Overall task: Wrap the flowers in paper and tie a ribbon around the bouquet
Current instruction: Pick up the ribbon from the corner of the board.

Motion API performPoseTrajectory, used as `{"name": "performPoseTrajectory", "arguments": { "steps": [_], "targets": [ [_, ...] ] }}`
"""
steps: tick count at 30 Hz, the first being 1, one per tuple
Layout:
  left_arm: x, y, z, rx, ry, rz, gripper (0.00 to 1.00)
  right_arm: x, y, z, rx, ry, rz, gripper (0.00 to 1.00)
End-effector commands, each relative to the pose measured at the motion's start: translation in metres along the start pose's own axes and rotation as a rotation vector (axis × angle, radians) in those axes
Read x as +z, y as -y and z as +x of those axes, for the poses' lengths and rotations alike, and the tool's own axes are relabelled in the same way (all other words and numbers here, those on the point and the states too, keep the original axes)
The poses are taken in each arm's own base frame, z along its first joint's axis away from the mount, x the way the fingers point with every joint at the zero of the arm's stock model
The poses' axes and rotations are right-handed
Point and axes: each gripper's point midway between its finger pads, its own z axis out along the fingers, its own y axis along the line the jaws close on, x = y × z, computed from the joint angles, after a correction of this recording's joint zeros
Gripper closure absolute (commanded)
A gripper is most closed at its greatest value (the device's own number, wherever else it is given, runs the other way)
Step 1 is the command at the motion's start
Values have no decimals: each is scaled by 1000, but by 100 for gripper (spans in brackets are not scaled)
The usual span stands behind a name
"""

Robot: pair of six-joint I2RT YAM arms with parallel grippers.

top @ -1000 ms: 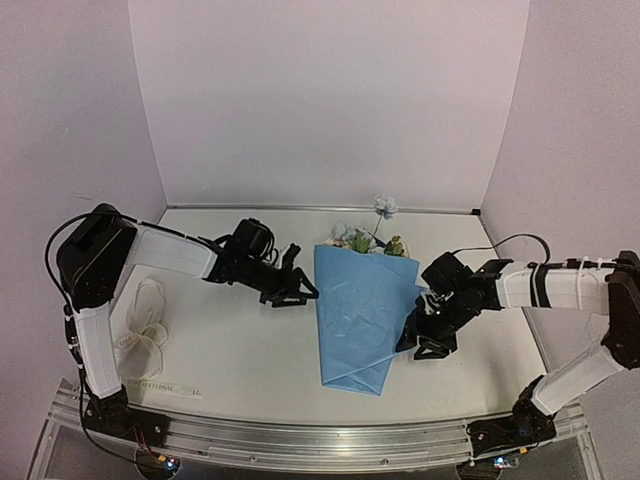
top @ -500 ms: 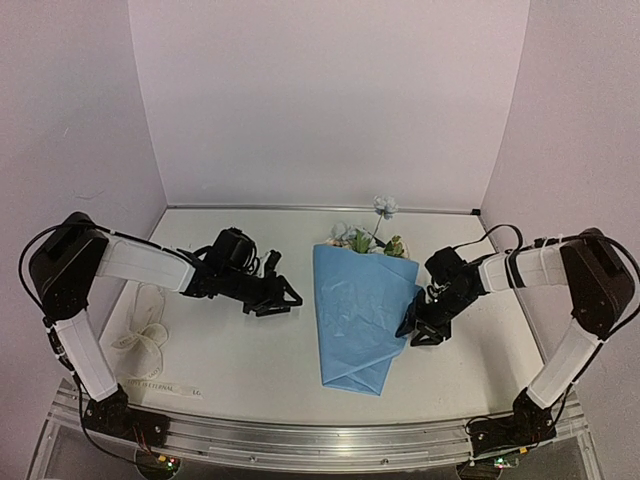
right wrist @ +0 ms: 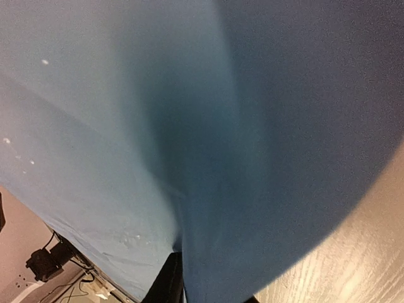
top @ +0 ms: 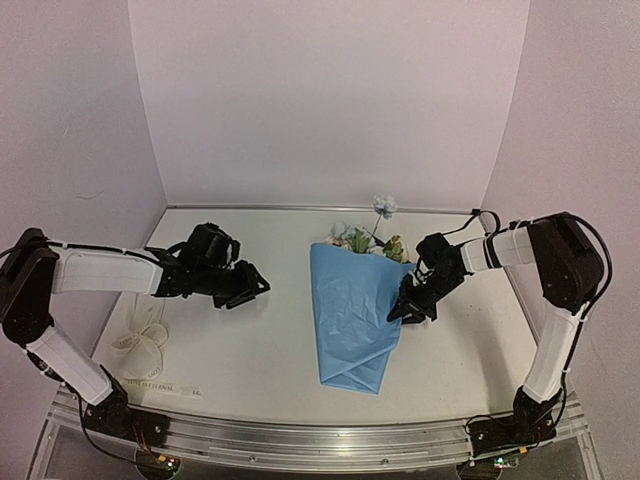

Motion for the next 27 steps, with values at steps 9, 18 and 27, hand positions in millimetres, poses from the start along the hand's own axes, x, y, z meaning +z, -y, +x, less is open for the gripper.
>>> {"name": "performPoseTrajectory", "arguments": {
  "steps": [9, 18, 27],
  "targets": [
    [-119, -169, -62, -340, 397, -566, 38, -12, -39, 8, -183, -201, 5, 87],
    [-113, -226, -73, -418, 354, -669, 36, -5, -52, -2, -196, -269, 8, 86],
    [-110, -257, -29, -569, 316, -721, 35, -34, -58, 17, -196, -234, 21, 70]
  ]
}}
